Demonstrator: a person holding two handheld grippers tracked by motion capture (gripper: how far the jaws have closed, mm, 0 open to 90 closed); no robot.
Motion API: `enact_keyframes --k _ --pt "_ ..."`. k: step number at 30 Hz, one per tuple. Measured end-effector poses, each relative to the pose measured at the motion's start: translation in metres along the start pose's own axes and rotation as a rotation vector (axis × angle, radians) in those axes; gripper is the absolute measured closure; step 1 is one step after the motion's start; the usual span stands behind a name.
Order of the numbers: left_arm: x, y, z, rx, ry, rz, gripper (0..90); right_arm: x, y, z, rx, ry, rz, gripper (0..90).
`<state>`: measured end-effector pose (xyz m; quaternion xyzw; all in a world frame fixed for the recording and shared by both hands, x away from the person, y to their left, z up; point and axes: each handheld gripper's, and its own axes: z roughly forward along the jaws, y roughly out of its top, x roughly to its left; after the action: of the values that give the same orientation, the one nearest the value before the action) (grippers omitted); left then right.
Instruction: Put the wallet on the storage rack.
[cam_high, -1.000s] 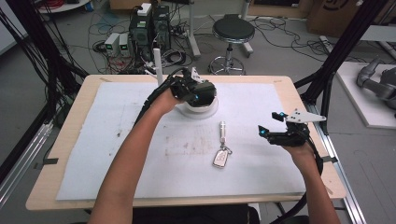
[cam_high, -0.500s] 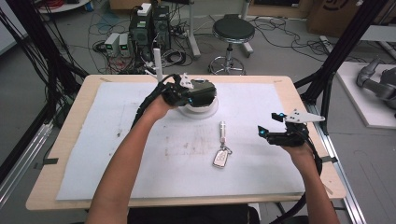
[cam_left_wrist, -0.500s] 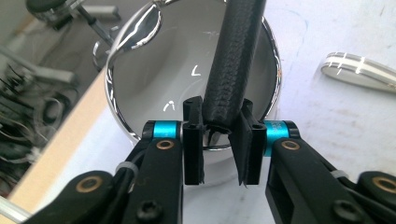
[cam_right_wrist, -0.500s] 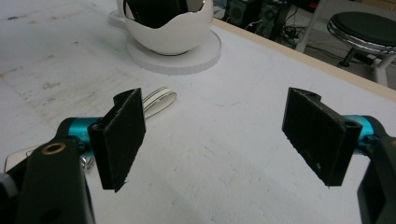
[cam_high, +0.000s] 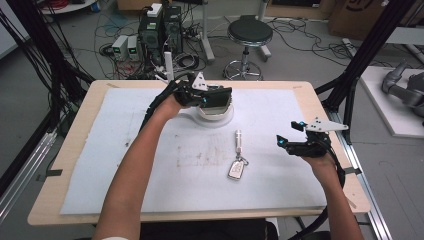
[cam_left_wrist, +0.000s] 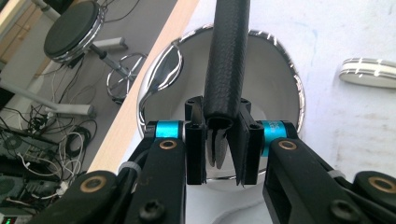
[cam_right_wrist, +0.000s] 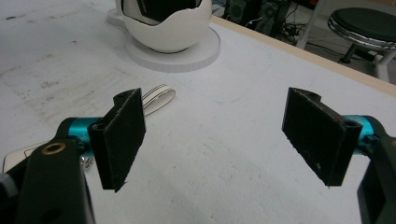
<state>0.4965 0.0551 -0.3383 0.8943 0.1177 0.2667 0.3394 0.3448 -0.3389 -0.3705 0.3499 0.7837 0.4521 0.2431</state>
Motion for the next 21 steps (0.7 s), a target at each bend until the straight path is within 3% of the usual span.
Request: enact_keyframes --k 2,4,7,10,21 --pt "0.0 -0.002 0.004 0.011 -0.004 -0.001 76.5 -0.001 -0.001 0.0 0.002 0.0 0.006 21.9" --pt "0.0 -0.004 0.006 0.001 -0.005 -0.043 73.4 -0.002 -0.002 -0.001 0.003 -0.002 0.008 21.8" --pt "0.002 -0.005 0.007 0.024 0.016 -0.137 49.5 -0.003 -0.003 -0.001 0.006 -0.003 0.01 21.9" --pt "0.001 -0.009 0.004 0.015 0.018 -0.162 48.0 -0.002 -0.004 -0.001 0.009 -0.003 0.015 21.9" --pt "-0.009 -0.042 -0.02 -0.043 0.036 -0.379 44.0 0.0 -0.003 -0.002 0.005 -0.004 0.013 21.8"
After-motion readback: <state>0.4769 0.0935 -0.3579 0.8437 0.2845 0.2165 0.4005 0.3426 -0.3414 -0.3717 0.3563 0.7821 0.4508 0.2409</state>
